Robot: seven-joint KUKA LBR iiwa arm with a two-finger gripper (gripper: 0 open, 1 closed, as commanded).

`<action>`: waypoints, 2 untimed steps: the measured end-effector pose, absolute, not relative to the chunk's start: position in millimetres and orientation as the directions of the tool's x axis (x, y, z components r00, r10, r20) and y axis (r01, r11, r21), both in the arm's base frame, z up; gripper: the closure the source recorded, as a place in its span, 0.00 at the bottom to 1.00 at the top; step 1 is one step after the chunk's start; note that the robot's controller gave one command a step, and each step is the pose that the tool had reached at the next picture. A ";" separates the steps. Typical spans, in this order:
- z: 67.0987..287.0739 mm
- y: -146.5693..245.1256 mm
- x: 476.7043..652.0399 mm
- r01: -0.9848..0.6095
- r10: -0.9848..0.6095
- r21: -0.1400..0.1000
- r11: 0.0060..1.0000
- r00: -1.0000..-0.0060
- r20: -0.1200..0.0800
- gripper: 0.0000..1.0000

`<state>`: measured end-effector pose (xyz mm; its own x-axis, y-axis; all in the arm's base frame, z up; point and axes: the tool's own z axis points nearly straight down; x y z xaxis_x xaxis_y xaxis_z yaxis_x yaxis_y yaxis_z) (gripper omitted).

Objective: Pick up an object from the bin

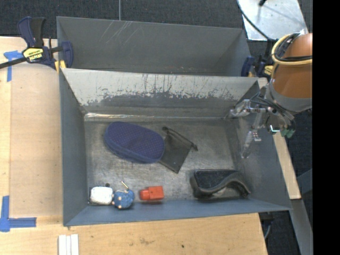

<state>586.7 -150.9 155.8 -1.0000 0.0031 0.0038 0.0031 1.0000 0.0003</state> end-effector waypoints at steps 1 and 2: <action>136.9 -64.8 625.1 0.064 0.064 0.004 0.998 -0.998 -0.006 0.00; 73.6 22.8 623.2 -0.258 -0.258 -0.004 0.966 -0.966 -0.007 0.00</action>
Offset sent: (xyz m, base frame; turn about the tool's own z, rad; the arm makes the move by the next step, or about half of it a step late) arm 0.0361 0.0800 -0.0187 0.0679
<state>623.2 22.8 73.6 -0.9661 -0.2582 -0.0071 -0.2582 0.9661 -0.0040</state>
